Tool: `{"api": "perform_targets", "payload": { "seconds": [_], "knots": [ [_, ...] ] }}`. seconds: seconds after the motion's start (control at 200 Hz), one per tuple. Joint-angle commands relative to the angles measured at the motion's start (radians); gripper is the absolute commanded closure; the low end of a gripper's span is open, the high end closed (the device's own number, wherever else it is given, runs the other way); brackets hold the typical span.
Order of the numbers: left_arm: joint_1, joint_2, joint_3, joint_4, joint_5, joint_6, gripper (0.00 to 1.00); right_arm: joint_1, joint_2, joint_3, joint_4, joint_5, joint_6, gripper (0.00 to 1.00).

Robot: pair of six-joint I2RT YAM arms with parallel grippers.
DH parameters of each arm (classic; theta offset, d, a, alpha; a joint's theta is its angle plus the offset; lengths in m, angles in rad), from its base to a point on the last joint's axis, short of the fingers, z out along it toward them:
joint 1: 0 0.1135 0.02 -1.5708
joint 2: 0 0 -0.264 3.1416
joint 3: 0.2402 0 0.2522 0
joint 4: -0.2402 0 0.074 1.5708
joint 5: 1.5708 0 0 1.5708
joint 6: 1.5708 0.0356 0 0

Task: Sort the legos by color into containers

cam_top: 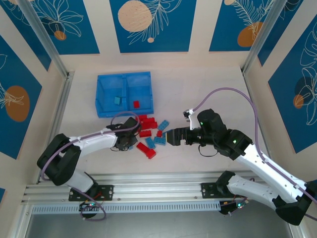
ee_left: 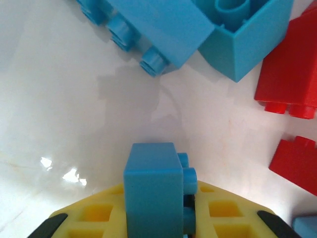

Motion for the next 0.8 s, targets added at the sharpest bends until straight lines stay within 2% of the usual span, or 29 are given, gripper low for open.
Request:
{"api": "perform_targets", "payload": {
  "seconds": [0.0, 0.12, 0.28, 0.365, 0.48, 0.67, 0.795],
  "knots": [
    [0.011, -0.119, 0.096, -0.134, -0.114, 0.120, 0.85, 0.000, 0.027, 0.020, 0.018, -0.050, 0.013, 0.00],
    [0.052, -0.212, 0.214, -0.188, -0.260, 0.275, 0.91, 0.005, 0.036, 0.028, 0.029, -0.043, 0.019, 0.00],
    [0.270, -0.181, 0.382, -0.118, -0.233, 0.478, 0.92, 0.005, 0.038, 0.031, 0.037, -0.026, 0.030, 0.01],
    [0.363, -0.057, 0.510, -0.110, -0.227, 0.558, 0.92, 0.007, 0.038, 0.032, 0.034, -0.026, 0.040, 0.01],
    [0.457, 0.182, 0.728, -0.171, -0.099, 0.582, 0.89, 0.012, 0.033, 0.042, 0.010, -0.021, 0.051, 0.00],
    [0.502, 0.535, 1.067, -0.319, -0.026, 0.604, 0.85, 0.024, -0.015, 0.045, -0.052, 0.012, 0.071, 0.00],
    [0.521, 0.645, 1.142, -0.331, 0.023, 0.595, 0.79, 0.029, -0.054, 0.037, -0.067, 0.029, 0.087, 0.00]
  ]
}}
